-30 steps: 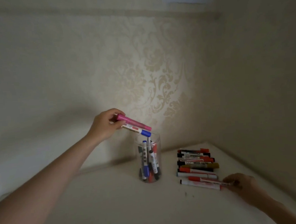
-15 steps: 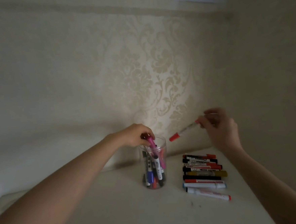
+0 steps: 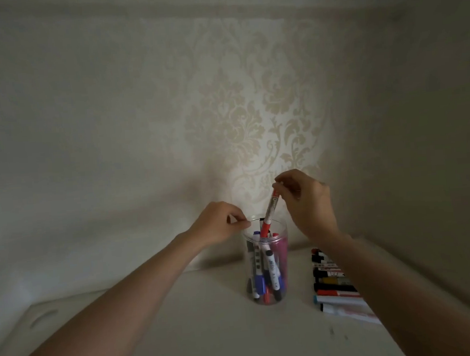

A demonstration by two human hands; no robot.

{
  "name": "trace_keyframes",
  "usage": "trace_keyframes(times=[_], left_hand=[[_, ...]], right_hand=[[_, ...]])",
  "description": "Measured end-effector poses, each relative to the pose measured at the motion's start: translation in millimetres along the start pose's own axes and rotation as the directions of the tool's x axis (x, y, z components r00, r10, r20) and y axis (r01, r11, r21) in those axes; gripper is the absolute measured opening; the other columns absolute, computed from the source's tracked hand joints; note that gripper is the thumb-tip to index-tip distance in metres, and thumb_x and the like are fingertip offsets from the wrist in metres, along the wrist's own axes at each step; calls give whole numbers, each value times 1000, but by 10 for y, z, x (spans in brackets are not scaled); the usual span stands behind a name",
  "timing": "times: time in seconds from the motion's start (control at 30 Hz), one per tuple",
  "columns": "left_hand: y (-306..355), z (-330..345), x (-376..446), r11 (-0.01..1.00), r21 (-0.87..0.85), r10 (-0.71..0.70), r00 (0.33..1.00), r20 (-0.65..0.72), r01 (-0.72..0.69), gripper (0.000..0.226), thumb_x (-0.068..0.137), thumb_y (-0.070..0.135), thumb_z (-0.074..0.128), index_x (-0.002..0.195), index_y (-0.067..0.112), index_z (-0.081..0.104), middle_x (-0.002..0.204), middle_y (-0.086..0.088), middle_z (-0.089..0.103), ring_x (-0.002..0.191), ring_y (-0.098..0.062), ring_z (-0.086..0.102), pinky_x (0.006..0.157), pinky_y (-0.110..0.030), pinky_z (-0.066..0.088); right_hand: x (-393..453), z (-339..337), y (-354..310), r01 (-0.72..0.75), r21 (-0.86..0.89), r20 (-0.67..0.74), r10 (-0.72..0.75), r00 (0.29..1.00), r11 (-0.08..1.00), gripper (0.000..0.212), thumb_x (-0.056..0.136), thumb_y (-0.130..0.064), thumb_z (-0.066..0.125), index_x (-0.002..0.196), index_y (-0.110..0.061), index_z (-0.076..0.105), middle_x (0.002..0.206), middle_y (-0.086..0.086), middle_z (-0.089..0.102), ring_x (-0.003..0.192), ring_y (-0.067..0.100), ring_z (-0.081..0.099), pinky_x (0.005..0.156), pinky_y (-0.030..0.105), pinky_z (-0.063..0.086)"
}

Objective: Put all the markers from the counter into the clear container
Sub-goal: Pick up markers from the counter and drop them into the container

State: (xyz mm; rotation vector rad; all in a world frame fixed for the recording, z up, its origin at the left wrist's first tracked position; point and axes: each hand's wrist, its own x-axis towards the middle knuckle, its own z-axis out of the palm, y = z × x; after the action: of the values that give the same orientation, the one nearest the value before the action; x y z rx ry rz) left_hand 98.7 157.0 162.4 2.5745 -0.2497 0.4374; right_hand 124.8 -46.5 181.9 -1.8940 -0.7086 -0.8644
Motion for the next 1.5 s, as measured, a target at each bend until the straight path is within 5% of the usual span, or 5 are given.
trace_keyframes(times=[0.33, 0.53, 0.83, 1.17, 1.5], left_hand=[[28, 137, -131, 998, -68, -9, 999, 48, 12, 19, 94, 32, 63, 105, 22, 75, 95, 12, 69, 89, -12, 65, 71, -20, 46], [419, 358, -297, 968, -117, 208, 969, -136, -224, 11, 89, 20, 71, 100, 17, 74, 96, 7, 71, 85, -5, 63, 74, -12, 46], [763, 1679, -408, 985, -36, 172, 912, 372, -170, 38, 88, 28, 71, 124, 20, 59, 128, -4, 56, 110, -16, 58, 98, -28, 49], [651, 2058, -474, 991, -37, 137, 935, 328, -132, 21, 89, 29, 69, 107, 24, 58, 111, 6, 51, 100, -10, 52, 88, -20, 45], [590, 2009, -560, 980, -164, 157, 935, 317, -109, 15, 93, 21, 62, 96, 31, 51, 103, 11, 55, 93, -4, 56, 80, -17, 46]], right_hand=[[-390, 309, 343, -62, -379, 377, 215, 901, 923, 29, 89, -47, 52, 97, -27, 71, 109, -12, 68, 103, 11, 59, 97, 43, 43], [-644, -451, 704, -246, -293, 115, 289, 950, 924, 19, 93, -27, 54, 98, -17, 70, 100, -2, 63, 79, 9, 58, 66, 8, 38], [-1857, -1249, 1508, -349, -499, 310, 539, 783, 794, 26, 89, -25, 58, 115, -27, 62, 119, -4, 61, 103, 16, 59, 87, 29, 47], [-1859, -1270, 1650, -336, -493, 396, 551, 734, 802, 25, 93, -33, 52, 115, -29, 63, 110, -5, 58, 90, 7, 54, 70, 10, 39], [-1863, -1259, 1705, -406, -478, 212, 551, 807, 778, 22, 91, -26, 57, 110, -21, 66, 110, -2, 58, 90, 13, 59, 74, 20, 44]])
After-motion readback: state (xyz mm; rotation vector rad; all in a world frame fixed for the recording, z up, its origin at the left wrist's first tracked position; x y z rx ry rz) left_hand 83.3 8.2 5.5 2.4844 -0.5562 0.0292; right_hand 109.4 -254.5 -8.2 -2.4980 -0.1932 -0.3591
